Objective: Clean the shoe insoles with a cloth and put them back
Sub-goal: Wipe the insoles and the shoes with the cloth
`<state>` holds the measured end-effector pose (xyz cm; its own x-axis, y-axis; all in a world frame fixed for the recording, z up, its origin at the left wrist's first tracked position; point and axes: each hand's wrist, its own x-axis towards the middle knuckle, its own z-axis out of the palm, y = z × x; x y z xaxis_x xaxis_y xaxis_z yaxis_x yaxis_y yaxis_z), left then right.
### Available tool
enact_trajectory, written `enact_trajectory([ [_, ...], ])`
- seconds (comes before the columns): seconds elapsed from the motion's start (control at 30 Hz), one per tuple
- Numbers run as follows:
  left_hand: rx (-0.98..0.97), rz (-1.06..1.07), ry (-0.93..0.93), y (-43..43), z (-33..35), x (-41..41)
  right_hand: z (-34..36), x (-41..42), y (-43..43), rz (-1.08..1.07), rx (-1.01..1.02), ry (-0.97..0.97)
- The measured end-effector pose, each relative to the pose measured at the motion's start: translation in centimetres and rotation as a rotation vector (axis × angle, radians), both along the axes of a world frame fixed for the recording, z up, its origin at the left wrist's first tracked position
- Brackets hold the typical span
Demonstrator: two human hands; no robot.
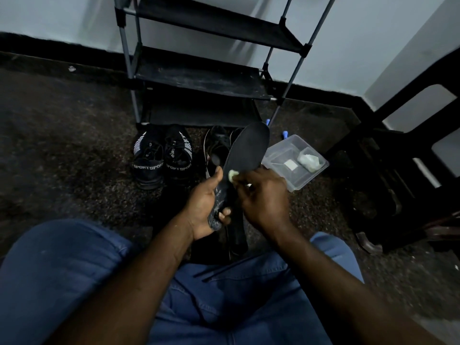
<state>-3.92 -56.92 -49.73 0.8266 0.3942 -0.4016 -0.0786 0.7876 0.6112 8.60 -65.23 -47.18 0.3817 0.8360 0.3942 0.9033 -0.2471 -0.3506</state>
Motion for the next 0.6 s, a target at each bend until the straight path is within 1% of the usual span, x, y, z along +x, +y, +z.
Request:
enact_trajectory([
  [0.03, 0.000, 0.002, 0.001, 0.2, 0.0, 0.0, 0.1, -0.3, -0.2, 0.048, -0.034, -0.042],
  [0.07, -0.002, 0.001, -0.010, 0.2, 0.1, 0.1, 0.3, -0.1, -0.1, 0.048, -0.037, -0.057],
  [0.1, -0.006, 0.004, -0.024, 0.3, 0.0, 0.1, 0.4, 0.5, 0.2, -0.006, -0.013, -0.031],
  [0.17, -0.020, 0.008, -0.030, 0.1, 0.0, 0.1, 0.4, 1.8, 0.6, -0.168, 0.081, 0.113],
  [0.2, -0.026, 0.008, -0.028, 0.0, 0.0, 0.0, 0.3, 2.2, 0.7, -0.216, 0.108, 0.162],
  [0.23, -0.031, 0.011, -0.023, -0.1, 0.0, -0.1, 0.1, 2.0, 0.5, -0.215, 0.101, 0.160],
  [0.33, -0.023, 0.035, 0.034, 0.1, 0.0, 0.1, -0.4, -0.7, -0.1, -0.004, -0.016, 0.015],
  [0.4, -0.025, 0.045, 0.052, 0.3, 0.1, 0.2, -0.2, -1.7, -0.1, 0.071, -0.061, -0.054],
  [0.47, -0.039, 0.051, 0.032, 0.2, 0.2, 0.3, 0.3, -0.8, 1.0, -0.015, -0.003, -0.022],
  [0.53, -0.052, 0.039, -0.003, 0.0, 0.3, 0.0, 1.0, 0.6, 2.2, -0.143, 0.074, 0.069],
  [0.6, -0.062, 0.044, -0.001, -0.3, 0.3, -0.1, 1.2, 0.5, 3.0, -0.148, 0.084, 0.080],
])
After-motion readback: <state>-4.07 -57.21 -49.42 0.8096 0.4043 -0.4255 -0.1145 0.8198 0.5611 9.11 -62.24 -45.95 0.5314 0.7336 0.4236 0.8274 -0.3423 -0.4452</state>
